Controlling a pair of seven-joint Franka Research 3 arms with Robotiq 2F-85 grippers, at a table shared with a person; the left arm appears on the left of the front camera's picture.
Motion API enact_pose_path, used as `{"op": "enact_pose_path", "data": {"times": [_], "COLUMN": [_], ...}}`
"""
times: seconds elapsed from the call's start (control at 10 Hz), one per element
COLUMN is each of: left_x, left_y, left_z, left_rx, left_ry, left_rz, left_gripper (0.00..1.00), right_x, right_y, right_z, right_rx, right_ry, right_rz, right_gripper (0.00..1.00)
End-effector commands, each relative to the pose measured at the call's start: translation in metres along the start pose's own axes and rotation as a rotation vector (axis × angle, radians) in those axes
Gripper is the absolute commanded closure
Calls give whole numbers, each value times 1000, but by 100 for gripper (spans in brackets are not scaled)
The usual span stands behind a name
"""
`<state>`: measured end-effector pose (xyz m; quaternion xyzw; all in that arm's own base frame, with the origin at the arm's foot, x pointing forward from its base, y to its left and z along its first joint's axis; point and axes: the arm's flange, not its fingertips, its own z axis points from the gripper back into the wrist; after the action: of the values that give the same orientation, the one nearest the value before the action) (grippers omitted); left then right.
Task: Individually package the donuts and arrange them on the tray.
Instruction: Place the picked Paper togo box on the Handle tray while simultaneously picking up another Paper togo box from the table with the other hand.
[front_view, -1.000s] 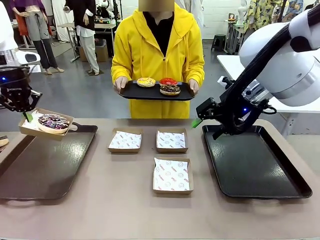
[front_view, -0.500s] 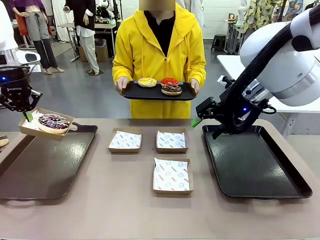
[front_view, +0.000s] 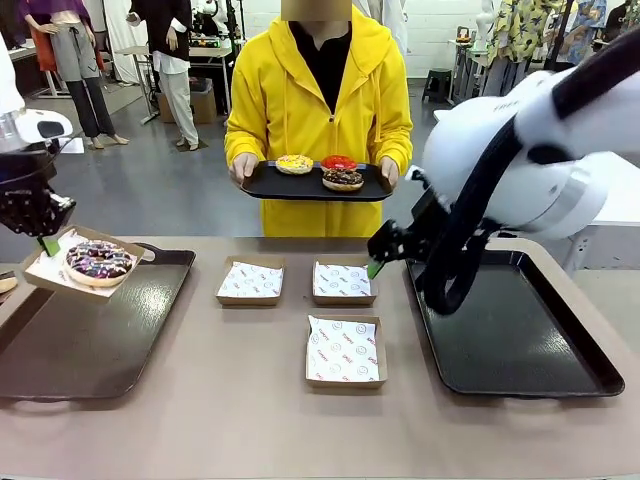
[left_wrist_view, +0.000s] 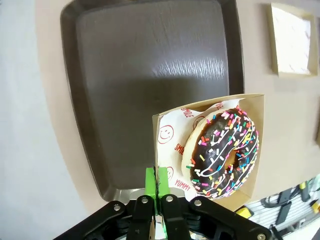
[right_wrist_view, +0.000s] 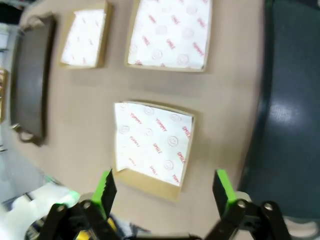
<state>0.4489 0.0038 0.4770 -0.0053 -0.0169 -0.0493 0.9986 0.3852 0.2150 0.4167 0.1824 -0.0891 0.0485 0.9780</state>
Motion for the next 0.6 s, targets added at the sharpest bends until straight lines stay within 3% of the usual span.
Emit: {"op": "enact_pose_path", "data": {"times": [0.0,0.5], "left_x": [-23,-43], "left_y": [-1,-16], "left_z": [-22,-66], "left_rx": [-16,-37], "left_ry": [-30,-7], "left_rz": [-53,186], "left_gripper": [99,99], "right_x": [-7,-15], "right_y": [14,8], "right_z": [-29,-80], "right_rx": [-92,-151], "right_ry": [33,67], "right_rz": [-24,-71], "right_gripper": [0,0]}}
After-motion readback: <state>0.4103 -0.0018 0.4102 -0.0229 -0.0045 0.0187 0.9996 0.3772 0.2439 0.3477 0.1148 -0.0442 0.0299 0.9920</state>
